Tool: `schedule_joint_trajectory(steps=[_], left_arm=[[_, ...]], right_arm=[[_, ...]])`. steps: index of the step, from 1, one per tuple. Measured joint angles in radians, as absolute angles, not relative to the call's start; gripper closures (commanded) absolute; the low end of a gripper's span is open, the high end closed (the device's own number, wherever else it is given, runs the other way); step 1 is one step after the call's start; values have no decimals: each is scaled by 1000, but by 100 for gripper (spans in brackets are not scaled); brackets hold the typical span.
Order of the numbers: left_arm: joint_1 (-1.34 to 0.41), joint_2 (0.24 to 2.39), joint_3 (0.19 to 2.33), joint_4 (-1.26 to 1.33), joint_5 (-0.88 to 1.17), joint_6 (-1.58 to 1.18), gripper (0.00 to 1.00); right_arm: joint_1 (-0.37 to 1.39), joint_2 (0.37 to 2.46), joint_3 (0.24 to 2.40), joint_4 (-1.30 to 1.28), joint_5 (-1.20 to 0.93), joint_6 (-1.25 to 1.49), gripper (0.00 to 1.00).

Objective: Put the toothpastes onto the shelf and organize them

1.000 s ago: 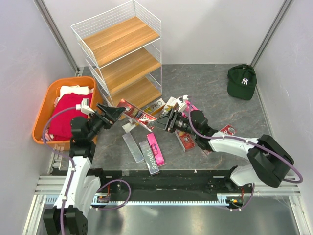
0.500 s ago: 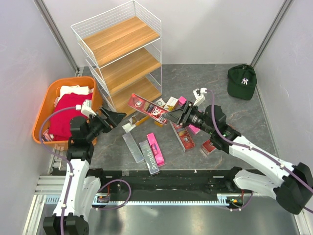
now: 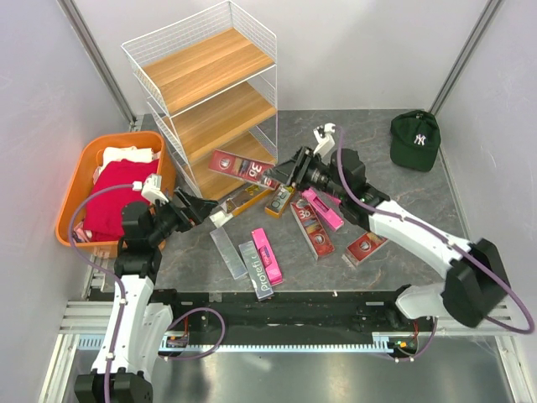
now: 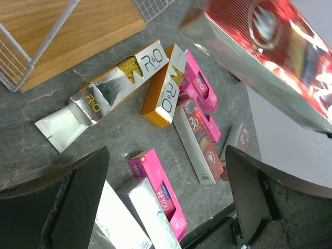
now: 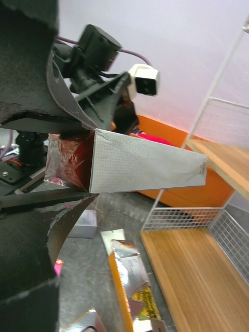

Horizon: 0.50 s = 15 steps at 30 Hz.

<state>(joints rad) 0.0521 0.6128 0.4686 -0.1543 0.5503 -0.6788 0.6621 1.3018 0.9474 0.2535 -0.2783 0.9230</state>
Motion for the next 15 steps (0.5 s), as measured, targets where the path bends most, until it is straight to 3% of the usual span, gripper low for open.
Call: schedule_joint_trajectory(steps=[5,15], left_arm=[[52,628,472,-163,546,-667,0],[52,666,480,-164,540,-664,1]], right_arm=[[573,1437,1017,350,-362,993,88],[442,1456,1075,450,-490,1066,93]])
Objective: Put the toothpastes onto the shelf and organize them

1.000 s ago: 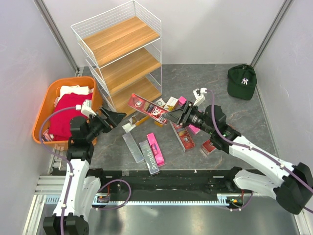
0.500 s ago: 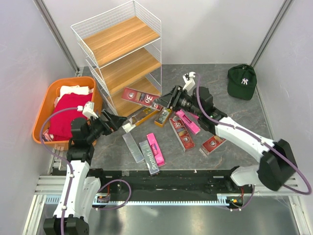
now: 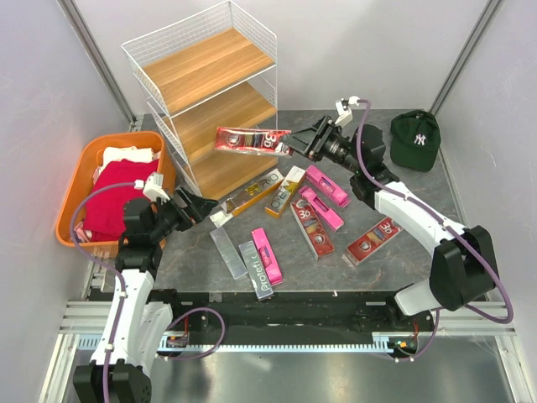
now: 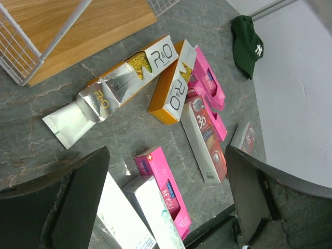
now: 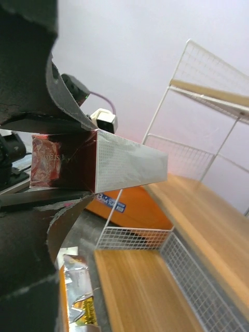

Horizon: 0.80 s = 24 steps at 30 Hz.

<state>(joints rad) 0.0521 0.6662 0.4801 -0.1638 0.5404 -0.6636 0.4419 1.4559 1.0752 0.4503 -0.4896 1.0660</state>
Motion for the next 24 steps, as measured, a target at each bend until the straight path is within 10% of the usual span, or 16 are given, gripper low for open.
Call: schedule_joint_trajectory(steps=[24], left_arm=[[52,706,482,-163,525,-663,1]], right_arm=[[483,1718,1105,733,-62,1292,100]])
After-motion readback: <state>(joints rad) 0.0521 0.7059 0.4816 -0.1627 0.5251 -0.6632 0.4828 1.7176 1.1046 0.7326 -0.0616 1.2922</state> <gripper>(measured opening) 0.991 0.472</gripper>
